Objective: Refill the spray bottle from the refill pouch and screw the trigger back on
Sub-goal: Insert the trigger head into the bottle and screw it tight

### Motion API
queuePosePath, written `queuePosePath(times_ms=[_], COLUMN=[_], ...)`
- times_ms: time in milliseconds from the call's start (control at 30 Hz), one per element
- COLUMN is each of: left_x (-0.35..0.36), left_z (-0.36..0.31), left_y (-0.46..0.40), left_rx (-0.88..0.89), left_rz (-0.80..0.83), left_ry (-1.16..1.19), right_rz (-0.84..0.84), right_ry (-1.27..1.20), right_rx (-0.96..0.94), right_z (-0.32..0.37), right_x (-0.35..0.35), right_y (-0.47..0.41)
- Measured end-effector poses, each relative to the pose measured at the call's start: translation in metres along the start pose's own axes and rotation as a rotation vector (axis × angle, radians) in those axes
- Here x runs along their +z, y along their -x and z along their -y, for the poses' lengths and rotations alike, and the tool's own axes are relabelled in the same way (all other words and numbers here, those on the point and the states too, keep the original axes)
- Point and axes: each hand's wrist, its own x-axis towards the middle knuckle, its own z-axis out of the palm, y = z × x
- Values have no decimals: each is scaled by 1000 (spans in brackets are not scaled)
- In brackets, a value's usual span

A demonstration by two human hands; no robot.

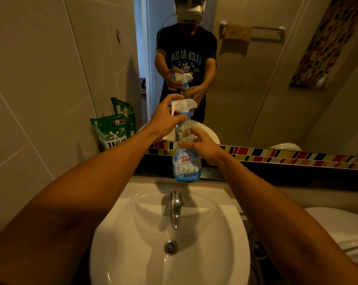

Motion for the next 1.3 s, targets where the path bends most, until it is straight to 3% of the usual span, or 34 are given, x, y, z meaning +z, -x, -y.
queuePosePath(times_ms=[1300], left_x=[-1], left_z=[6], left_y=[-7], left_rx=[-47], left_rz=[41], left_ry=[19], right_rz=[-16], right_ry=[121], right_rx=[15], right_z=[10], right_x=[-5], right_y=[6])
